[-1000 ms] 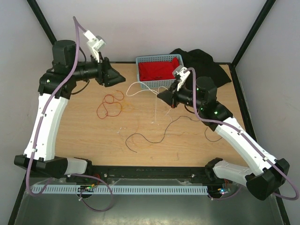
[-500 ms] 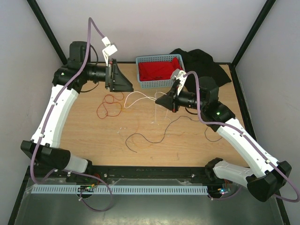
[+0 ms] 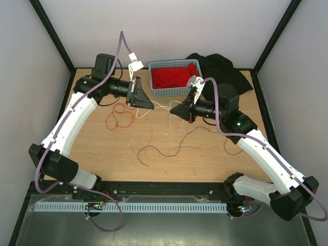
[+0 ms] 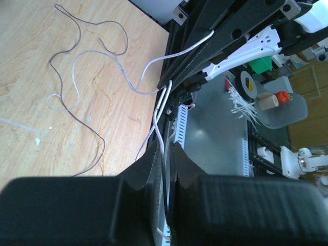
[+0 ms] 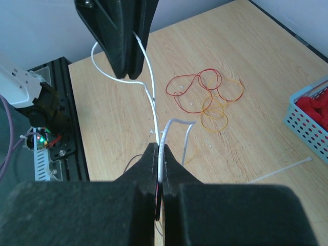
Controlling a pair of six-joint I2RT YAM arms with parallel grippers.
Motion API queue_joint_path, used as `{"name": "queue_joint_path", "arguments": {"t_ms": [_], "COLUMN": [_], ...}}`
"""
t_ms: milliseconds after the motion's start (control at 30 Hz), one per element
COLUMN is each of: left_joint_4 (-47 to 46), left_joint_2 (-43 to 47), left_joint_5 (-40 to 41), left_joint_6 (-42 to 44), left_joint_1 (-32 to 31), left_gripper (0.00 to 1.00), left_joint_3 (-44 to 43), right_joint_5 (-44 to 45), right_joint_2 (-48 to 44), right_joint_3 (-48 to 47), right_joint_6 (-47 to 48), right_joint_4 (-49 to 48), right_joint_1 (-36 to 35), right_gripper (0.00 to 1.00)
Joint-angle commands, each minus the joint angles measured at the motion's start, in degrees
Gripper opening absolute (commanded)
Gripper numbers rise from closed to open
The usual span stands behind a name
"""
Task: Zip-tie the wires
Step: Straighten the cable at the center of the board.
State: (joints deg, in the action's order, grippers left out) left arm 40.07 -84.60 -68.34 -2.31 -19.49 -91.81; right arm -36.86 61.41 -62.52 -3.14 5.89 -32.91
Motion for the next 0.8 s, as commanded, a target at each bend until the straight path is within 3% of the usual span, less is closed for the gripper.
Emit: {"name": "queue_joint_path", "arguments": {"t_ms": [0, 67, 133, 333, 433, 600, 767], "left_joint_4": [-1.0, -1.0, -1.0, -1.1, -1.4, -1.6, -2.3], "left_joint_2": [0.3, 0.5, 0.7, 2.0, 2.3, 2.0, 2.7], "left_joint_5": [1.4, 3.4, 6.0, 14.0, 14.7, 14.6, 17.0], "left_joint_6": [1.3, 1.2, 0.7, -2.2, -3.2, -5.3, -6.8], "left_joint_1": [0.1, 0.1, 0.2, 0.8, 0.8, 0.2, 0.1], "left_gripper": [0.03, 0.0, 0.0, 0.0, 0.0, 0.0, 0.0], "left_joint_3": [-0.3, -1.3, -2.9, -10.7, -15.7, -21.7, -23.7], "right_joint_5": [0.4, 1.6, 3.2, 10.7, 12.7, 11.0, 5.8], "right_joint_2": [-1.7, -2.0, -2.4, -5.2, -5.9, -5.3, -5.1], "right_joint_3": [-1.0, -0.3, 0.5, 3.4, 4.1, 6.4, 14.9], "right_joint_6": [-0.1, 0.1, 0.0, 0.5, 1.2, 3.2, 3.4], "right_joint_4": [-1.5, -1.5, -1.5, -1.5, -1.7, -4.9, -18.9], "right_joint_1": [-0.1, -0.1, -0.1, -0.1, -0.1, -0.1, -0.1], "right_gripper": [0.0, 0.0, 0.11, 0.72, 0.88, 0.98, 0.99]}}
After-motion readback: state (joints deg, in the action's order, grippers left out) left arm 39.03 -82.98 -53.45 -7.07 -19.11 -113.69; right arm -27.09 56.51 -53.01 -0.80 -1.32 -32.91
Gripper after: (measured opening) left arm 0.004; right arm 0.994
